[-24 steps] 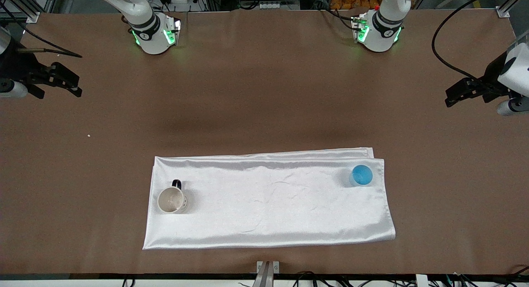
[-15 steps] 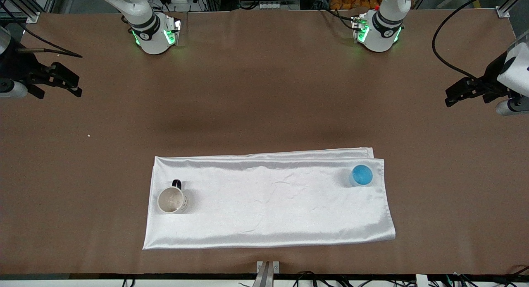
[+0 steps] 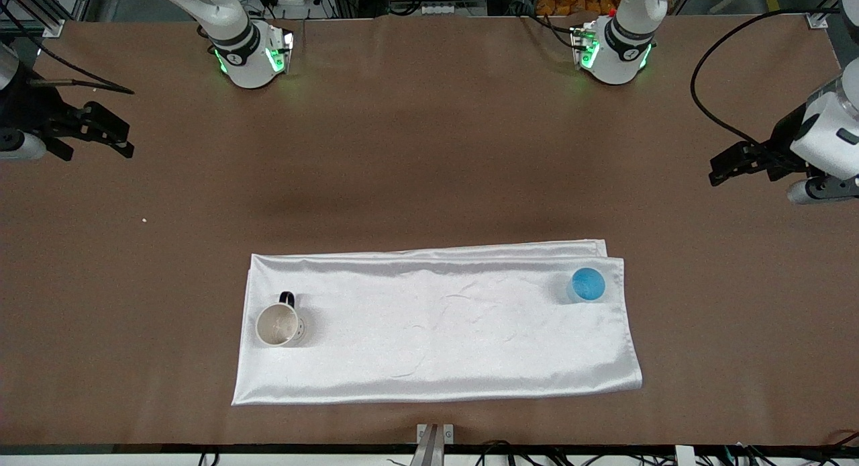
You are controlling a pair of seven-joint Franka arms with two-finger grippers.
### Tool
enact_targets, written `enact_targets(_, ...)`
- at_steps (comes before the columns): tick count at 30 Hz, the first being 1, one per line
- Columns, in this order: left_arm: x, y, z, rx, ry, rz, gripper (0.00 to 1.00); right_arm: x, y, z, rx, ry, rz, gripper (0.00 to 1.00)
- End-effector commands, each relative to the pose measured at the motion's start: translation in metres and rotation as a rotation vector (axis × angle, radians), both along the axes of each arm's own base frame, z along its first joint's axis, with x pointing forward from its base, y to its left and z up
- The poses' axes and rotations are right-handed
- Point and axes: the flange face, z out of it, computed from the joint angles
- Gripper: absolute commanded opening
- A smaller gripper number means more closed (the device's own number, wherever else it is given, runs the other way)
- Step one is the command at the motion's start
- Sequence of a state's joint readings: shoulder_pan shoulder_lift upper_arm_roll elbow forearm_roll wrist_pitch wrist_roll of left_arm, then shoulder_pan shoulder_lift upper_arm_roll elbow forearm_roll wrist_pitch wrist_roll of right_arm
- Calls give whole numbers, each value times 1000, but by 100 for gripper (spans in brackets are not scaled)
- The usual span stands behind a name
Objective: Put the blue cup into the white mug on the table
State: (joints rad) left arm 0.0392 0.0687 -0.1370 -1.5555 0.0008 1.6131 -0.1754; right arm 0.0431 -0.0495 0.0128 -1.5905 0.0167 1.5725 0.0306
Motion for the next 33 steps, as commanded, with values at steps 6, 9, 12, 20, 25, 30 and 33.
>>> enact_targets(6, 22, -15, -53, -37, -5, -32, 100, 21, 14, -37, 12, 51, 9, 100)
enact_targets(9, 24, -17, -73, -38, -16, -34, 100, 34, 23, -63, 9, 80, 25, 100)
enact_targets(12, 28, -25, -89, -43, -25, -43, 100, 54, 34, -97, -1, 98, 51, 100)
enact_targets(20, 49, -39, -146, -64, -22, -50, 100, 106, 75, -200, -1, 60, 104, 100)
enact_targets(25, 61, -52, -179, -74, -29, -32, 100, 124, 94, -251, 4, 31, 115, 100)
enact_targets(30, 67, -72, -211, -72, -24, -16, 100, 133, 110, -292, 9, 18, 131, 100)
enact_targets(33, 71, -73, -230, -76, -18, -11, 100, 137, 113, -312, 20, 9, 128, 100)
